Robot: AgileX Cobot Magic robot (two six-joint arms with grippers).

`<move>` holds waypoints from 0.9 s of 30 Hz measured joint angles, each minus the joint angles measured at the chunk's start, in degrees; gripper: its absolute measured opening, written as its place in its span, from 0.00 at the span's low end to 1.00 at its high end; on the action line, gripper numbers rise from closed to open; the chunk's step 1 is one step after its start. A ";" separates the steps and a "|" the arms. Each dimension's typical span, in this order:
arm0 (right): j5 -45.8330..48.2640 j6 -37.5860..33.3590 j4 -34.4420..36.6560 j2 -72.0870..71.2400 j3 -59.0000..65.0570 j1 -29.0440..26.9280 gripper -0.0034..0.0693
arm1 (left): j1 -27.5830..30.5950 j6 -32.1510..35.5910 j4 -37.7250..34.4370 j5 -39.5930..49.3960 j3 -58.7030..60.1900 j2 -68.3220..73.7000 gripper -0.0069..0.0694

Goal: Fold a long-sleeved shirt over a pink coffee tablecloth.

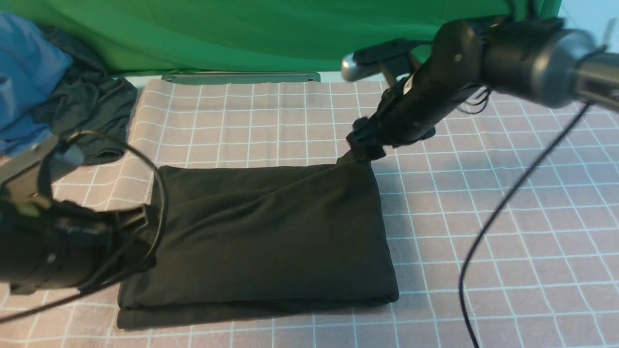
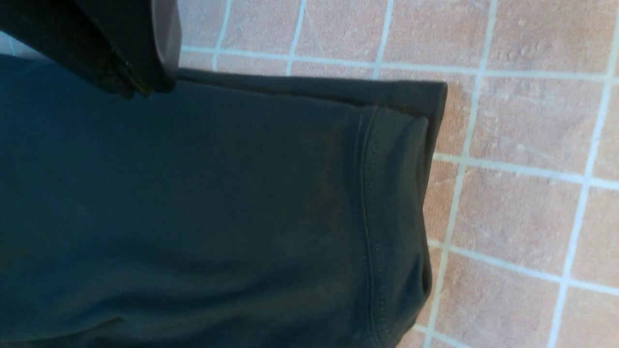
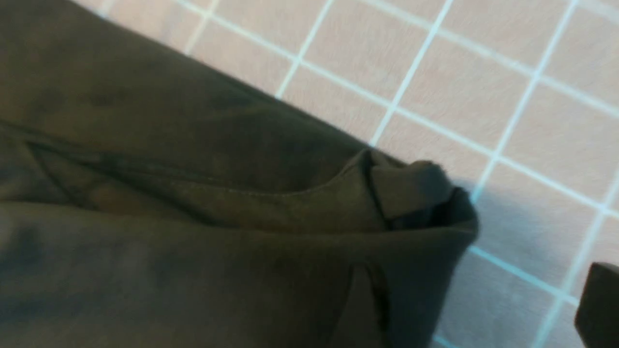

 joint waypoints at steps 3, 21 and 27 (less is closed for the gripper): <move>0.34 0.67 1.41 2.31 -1.19 -0.06 0.85 | 0.00 0.00 0.00 -0.12 0.72 -2.53 0.11; -7.00 -1.88 8.32 4.96 -1.65 -2.25 0.16 | 0.00 0.01 0.06 -0.56 0.85 -4.96 0.11; -7.47 -0.18 8.52 4.96 -1.65 -5.07 0.16 | 0.00 0.01 0.06 -0.56 0.85 -4.96 0.11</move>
